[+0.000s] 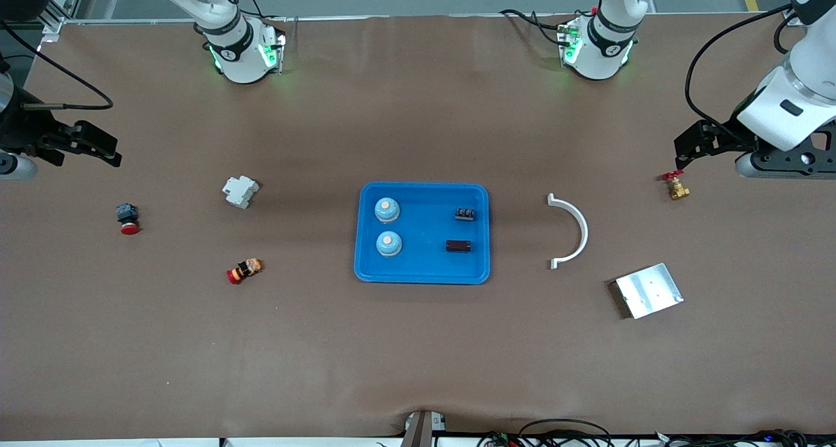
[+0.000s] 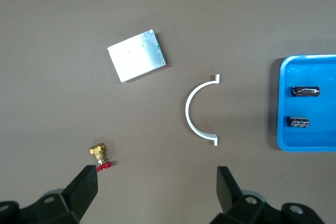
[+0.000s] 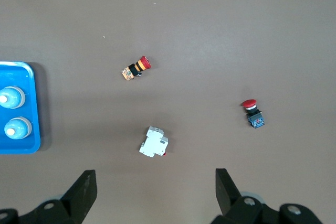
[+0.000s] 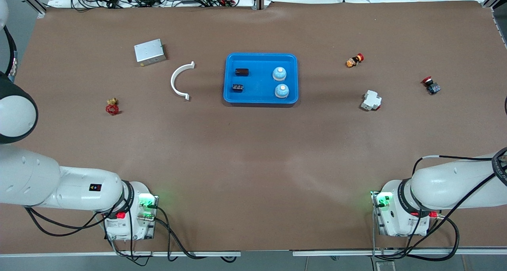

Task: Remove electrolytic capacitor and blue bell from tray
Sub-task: 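Reach the right gripper to a bell while the left gripper reaches a capacitor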

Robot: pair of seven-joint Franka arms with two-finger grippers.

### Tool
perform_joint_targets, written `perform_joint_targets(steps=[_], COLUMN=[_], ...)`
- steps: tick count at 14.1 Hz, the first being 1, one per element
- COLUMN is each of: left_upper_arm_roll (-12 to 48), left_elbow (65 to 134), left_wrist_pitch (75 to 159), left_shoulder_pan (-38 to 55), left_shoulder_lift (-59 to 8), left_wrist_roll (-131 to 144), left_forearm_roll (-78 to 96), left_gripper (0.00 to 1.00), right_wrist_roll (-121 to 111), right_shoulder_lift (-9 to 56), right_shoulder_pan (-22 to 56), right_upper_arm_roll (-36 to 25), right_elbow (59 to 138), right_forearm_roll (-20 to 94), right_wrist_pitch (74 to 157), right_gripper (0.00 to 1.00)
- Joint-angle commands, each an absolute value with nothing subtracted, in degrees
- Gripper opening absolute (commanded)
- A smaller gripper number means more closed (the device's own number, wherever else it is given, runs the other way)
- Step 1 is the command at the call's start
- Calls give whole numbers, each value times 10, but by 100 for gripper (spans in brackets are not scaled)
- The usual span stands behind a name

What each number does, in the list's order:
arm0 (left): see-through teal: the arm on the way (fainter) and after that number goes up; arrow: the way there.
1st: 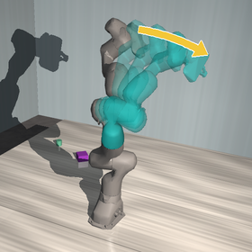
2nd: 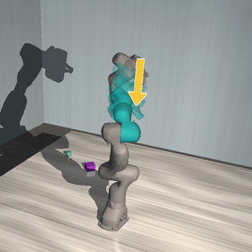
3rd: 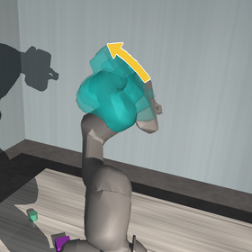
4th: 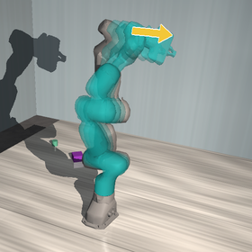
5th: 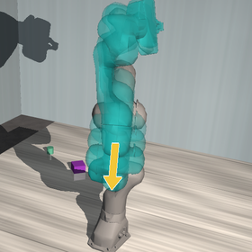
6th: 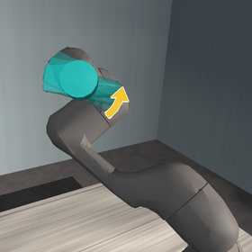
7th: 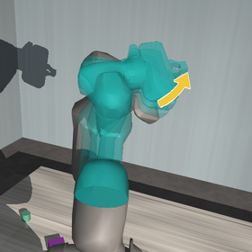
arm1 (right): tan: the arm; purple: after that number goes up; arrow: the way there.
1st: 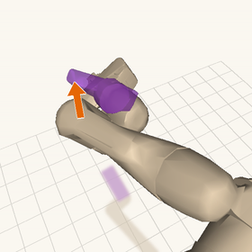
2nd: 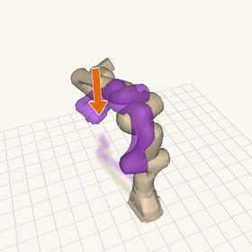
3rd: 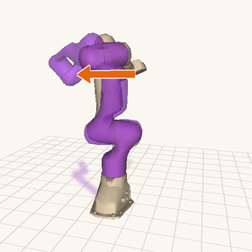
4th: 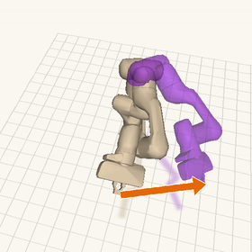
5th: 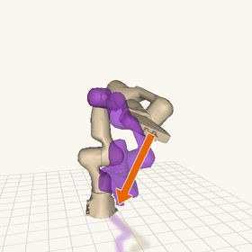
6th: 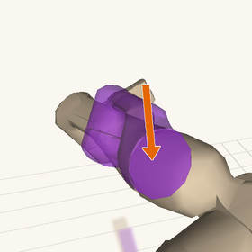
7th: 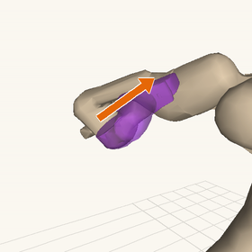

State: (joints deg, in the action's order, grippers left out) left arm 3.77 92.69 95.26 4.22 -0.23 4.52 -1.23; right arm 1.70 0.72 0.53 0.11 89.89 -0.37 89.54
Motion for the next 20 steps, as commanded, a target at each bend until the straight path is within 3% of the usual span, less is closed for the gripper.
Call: perform_joint_targets(steps=[1, 11, 14, 20], left_upper_arm_roll=[41, 45, 46, 93], left_elbow=[922, 928, 933, 966], left_wrist_pitch=[951, 951, 951, 962], left_shoulder_pan=[40, 46, 48, 48], left_shoulder_lift=[0, 1, 0, -5], left_wrist_roll=[50, 47, 50, 265], left_forearm_roll=[-22, -19, -18, -14], left_gripper=[100, 100, 100, 100], right_wrist_roll=[4, 8, 13, 158], right_shoulder_lift=[1, 2, 22, 119], right_shoulder_pan=[-6, -2, 4, 38], right_upper_arm_roll=[7, 11, 13, 114], right_elbow=[904, 905, 904, 908], right_forearm_roll=[5, 11, 67, 40], right_wrist_pitch=[894, 896, 910, 1001], right_gripper=[100, 100, 100, 100])
